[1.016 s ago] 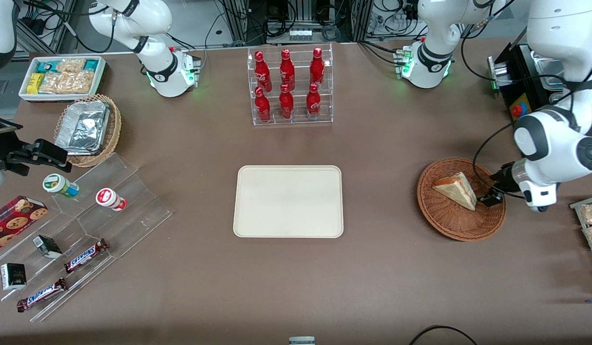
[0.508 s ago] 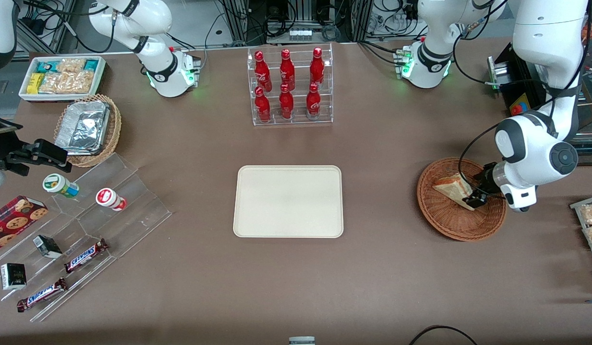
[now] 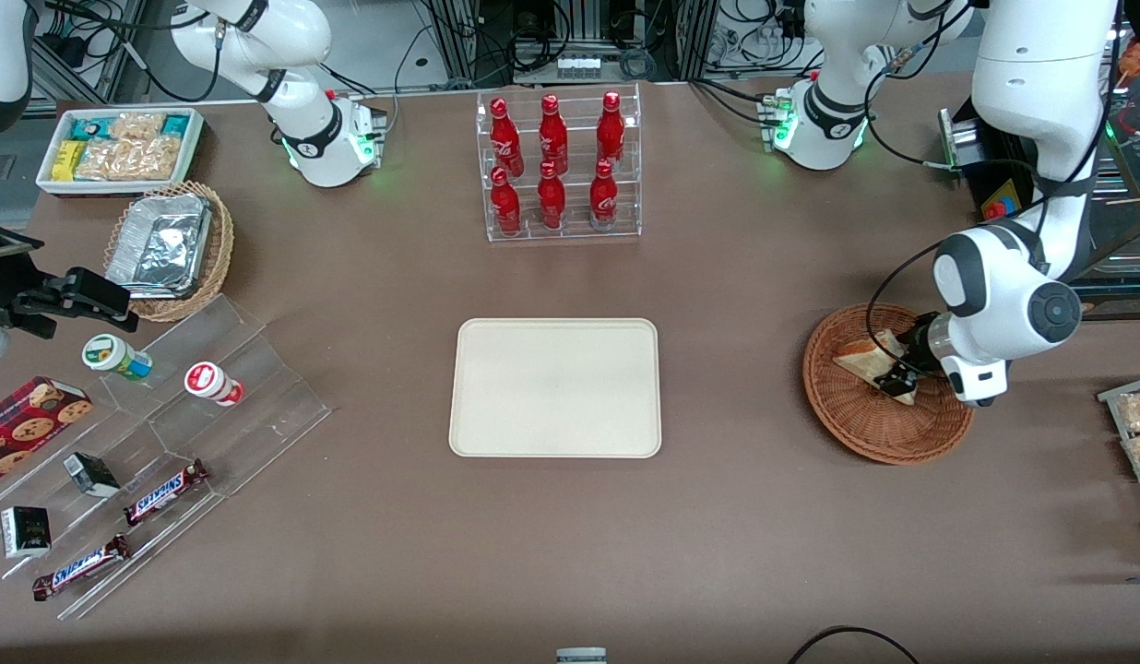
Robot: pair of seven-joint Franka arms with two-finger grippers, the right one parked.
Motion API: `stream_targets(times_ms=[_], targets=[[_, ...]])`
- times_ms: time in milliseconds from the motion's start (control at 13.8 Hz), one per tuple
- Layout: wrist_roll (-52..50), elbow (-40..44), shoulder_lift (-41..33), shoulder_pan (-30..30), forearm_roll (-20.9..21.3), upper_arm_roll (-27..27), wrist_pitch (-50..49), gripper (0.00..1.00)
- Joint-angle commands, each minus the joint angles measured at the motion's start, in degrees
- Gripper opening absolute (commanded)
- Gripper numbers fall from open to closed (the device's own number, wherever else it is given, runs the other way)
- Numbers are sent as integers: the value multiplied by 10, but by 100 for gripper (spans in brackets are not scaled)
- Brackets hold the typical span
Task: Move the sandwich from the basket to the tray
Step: 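Close the left gripper on the sandwich and lift it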
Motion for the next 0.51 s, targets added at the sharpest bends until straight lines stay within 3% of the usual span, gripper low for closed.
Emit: stream_targets(times_ms=[0,218,435], targets=[[-5,-10,-6,-15,-3,4,10,65],[2,2,-24,-13,4,5,-27,38],[13,47,-52,-23,54,4,-125,28]])
